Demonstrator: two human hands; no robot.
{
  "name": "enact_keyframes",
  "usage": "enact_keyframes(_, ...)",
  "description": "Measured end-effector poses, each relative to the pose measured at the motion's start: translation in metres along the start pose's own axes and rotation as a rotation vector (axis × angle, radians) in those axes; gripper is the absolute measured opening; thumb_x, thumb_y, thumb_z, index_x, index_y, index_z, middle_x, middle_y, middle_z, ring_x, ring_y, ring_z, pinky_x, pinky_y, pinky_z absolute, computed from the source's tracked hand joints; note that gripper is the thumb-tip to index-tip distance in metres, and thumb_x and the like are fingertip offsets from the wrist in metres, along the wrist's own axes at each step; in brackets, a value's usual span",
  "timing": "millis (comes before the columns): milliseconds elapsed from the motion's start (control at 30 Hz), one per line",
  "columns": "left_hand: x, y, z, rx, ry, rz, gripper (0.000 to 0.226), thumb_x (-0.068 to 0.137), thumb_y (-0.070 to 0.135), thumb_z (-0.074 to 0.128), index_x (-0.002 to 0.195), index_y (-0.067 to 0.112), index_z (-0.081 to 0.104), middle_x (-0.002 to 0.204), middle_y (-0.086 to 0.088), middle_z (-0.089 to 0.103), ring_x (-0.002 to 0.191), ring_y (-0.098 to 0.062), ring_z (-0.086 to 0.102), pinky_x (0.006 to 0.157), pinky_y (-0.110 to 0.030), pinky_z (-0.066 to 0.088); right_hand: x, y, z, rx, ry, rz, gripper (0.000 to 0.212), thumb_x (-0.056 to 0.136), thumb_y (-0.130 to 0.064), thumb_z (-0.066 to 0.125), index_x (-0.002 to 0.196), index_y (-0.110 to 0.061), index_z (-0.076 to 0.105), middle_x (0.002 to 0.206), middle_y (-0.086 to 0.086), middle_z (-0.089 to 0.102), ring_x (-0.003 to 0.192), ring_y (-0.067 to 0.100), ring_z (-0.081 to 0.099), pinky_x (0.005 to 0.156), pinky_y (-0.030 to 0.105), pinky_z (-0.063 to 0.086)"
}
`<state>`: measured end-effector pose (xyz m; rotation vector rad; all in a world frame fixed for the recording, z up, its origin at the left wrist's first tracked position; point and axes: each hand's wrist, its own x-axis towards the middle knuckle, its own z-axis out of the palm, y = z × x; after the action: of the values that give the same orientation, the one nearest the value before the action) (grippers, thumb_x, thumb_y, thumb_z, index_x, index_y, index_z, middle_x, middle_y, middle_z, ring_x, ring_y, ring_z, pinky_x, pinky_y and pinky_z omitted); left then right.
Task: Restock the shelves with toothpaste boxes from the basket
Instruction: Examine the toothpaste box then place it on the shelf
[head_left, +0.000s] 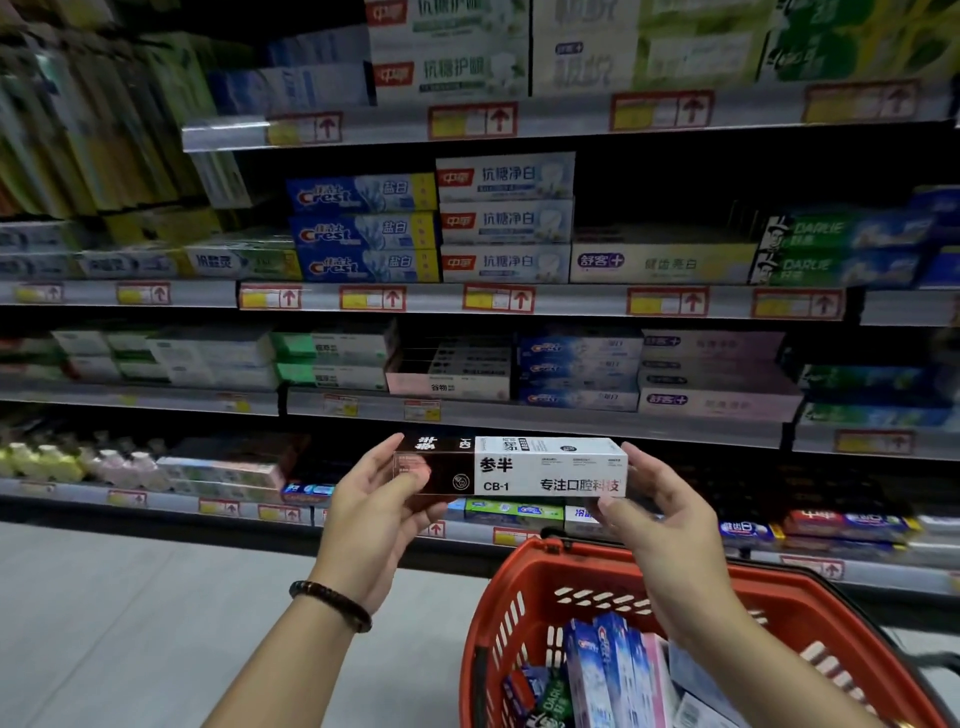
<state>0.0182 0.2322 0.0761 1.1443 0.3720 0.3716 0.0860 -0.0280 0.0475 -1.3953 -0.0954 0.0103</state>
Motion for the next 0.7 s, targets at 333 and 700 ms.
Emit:
enact_keyframes(333,-0.008,0.004,0.001,-0.015,0.037,-0.008,0.035,0.097,0.006,0.067,0.131,0.009,0.058,0.117,-0.016,0.075,0.097,-0.036,0.077,0.078,-0.044,0.062,-0.003,-0.004,0.001,0.014,0.013,-0.011,0.048,0.094,0.009,0.071,0.125,-0.028,0.072,0.114,-0.005,0.079,0.105,0.015,0.077,0.095,0.036,0.059)
enact_keyframes(700,-0.016,0.011,0.0,0.092,0.023,0.047,0.039,0.09,0.024,0.074,0.126,0.018,0.062,0.11,-0.008,0.079,0.095,-0.031,0.078,0.072,-0.036,0.066,-0.009,-0.004,0.0,-0.021,0.038,-0.048,0.041,0.1,-0.006,0.07,0.12,-0.041,0.074,0.108,-0.01,0.079,0.104,0.015,0.076,0.086,0.032,0.064)
